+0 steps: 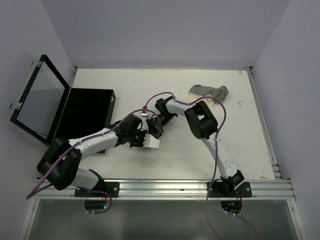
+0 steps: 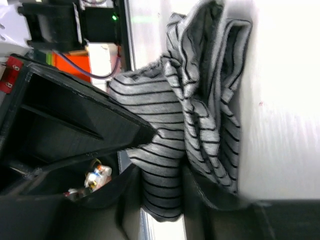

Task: Roll the underwear

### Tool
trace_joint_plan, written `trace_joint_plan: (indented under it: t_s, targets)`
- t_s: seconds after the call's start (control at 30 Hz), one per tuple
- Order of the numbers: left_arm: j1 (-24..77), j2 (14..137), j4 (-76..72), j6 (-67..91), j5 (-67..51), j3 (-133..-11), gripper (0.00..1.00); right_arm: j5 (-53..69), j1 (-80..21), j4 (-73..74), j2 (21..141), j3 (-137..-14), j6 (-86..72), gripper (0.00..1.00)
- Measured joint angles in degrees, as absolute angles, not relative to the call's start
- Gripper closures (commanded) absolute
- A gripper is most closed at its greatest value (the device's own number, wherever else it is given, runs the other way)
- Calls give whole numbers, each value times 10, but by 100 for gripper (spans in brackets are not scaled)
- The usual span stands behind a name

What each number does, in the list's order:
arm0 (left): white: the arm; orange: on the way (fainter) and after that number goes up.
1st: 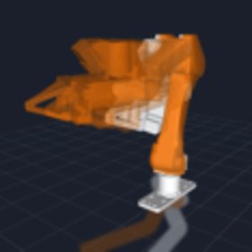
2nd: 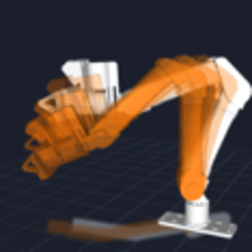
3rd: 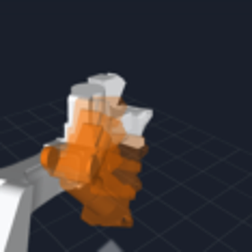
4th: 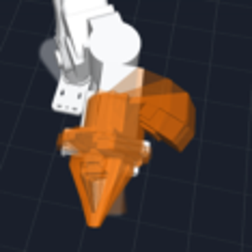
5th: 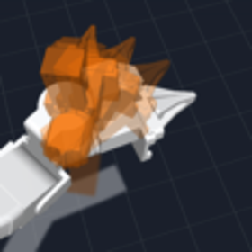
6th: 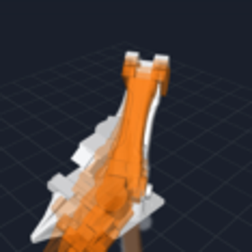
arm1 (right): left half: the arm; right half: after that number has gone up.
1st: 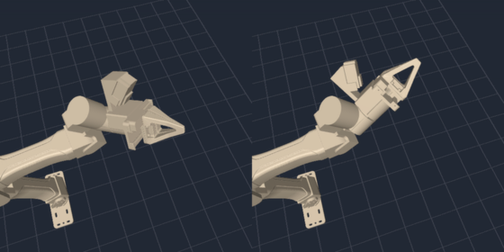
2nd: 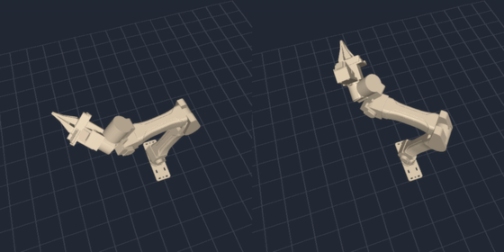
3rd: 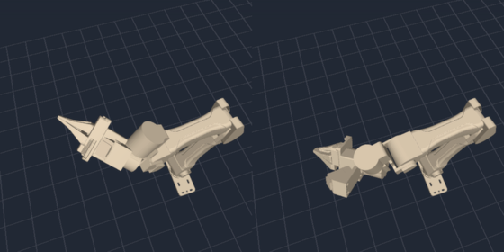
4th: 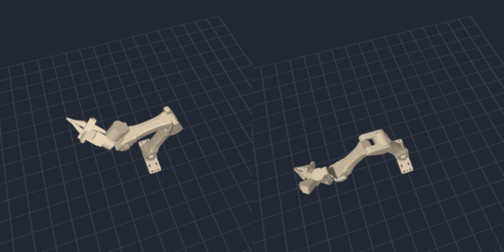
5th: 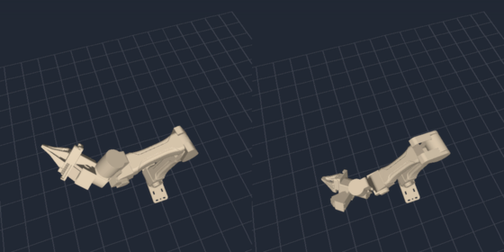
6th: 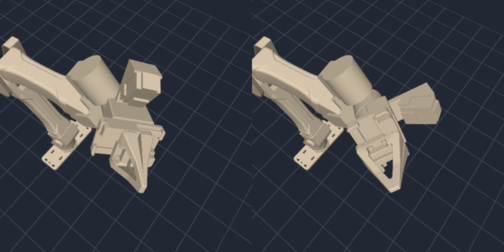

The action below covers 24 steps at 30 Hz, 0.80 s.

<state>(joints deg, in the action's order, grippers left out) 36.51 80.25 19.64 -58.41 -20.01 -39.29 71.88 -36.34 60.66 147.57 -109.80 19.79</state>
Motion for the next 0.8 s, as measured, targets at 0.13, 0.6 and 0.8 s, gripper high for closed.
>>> trace_joint_plan:
  t_s: [0.13,0.6,0.8]
  targets:
    - [365,834,203,-568,-217,-418,100,711,-346,619,1454,-1088,183,38]
    - [258,1083,465,-531,-406,-706,100,521,-228,363,1134,-800,179,32]
    - [225,1185,585,-529,-472,-817,100,471,-270,182,966,-631,183,26]
